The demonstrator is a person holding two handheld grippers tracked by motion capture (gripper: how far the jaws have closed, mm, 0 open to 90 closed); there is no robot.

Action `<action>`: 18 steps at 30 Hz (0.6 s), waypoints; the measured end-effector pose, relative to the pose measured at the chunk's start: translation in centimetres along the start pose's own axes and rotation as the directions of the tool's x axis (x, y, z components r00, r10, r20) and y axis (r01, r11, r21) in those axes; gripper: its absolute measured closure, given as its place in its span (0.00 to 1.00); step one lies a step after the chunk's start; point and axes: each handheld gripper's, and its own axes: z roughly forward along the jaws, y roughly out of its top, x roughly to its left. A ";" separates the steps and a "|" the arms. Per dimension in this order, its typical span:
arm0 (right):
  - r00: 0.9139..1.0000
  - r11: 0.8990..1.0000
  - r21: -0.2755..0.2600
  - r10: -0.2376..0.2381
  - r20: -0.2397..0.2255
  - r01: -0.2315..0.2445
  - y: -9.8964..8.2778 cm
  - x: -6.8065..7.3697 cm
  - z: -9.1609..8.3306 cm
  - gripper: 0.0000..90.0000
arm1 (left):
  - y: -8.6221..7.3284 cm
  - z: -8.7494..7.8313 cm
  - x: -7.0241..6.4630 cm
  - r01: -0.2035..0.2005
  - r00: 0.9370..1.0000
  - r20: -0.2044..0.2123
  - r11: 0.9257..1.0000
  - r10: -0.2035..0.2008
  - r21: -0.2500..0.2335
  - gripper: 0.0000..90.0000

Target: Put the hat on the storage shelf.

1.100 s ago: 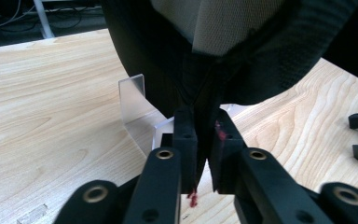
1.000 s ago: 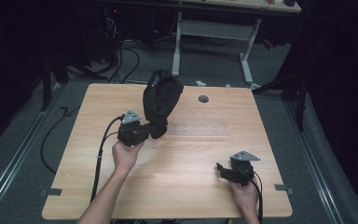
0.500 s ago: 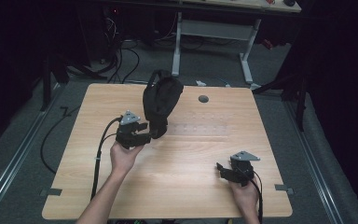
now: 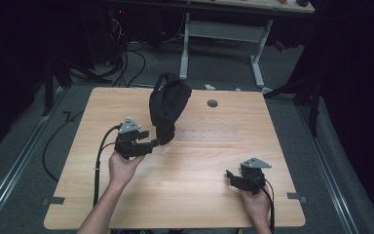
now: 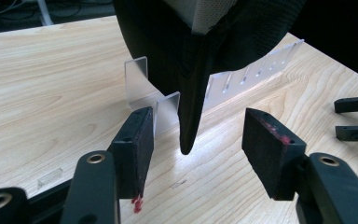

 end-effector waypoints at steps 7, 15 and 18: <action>1.000 1.000 0.000 0.000 0.000 0.000 0.0 0.0 0.0 0.37 | -0.4 -0.9 0.2 0.014 1.000 -0.002 1.000 -0.014 -0.005 0.48; 1.000 1.000 0.000 0.000 0.000 0.000 0.0 0.0 0.0 0.37 | -1.3 -1.6 0.8 0.046 0.999 -0.009 0.999 -0.046 -0.007 0.48; 1.000 1.000 0.000 0.000 0.000 0.000 0.0 0.0 0.0 0.37 | -1.7 -1.9 0.9 0.053 0.999 -0.010 0.999 -0.053 -0.007 0.48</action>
